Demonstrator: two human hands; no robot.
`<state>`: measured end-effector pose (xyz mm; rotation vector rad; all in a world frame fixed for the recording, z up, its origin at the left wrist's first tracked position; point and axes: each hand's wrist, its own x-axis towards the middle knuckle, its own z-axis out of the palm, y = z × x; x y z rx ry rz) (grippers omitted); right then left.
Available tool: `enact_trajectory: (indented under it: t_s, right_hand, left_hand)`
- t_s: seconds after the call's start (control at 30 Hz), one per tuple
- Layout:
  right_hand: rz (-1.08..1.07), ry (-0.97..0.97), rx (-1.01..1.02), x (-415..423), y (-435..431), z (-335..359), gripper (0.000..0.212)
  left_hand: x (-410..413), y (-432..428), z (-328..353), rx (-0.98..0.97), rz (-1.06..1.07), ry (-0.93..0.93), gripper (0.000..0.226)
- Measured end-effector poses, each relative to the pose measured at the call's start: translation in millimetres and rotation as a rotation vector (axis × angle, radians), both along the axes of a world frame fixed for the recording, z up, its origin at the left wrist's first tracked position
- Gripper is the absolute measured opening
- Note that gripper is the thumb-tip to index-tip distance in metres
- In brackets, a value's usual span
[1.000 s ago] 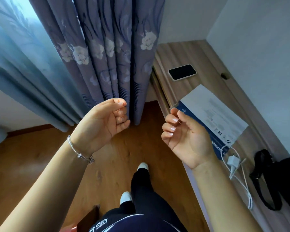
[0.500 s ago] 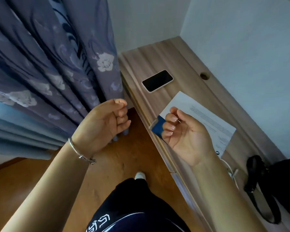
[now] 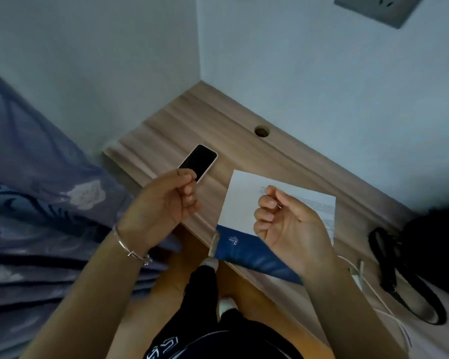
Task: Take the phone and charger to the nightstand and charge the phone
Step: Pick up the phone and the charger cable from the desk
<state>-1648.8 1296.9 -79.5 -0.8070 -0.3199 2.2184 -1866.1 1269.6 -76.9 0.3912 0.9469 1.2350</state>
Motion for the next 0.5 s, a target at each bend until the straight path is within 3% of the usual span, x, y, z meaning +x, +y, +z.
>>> enact_trajectory:
  t_s: [0.27,0.5]
  right_hand:
    - [-0.130,-0.039,0.009,-56,45,6,0.010]
    - [-0.189,-0.069,0.024,-74,62,-1,0.013]
  left_hand:
    - [-39,70,1,-0.049,-0.098,-0.021,0.007]
    - [-52,104,-15,-0.140,-0.158,-0.053,0.025]
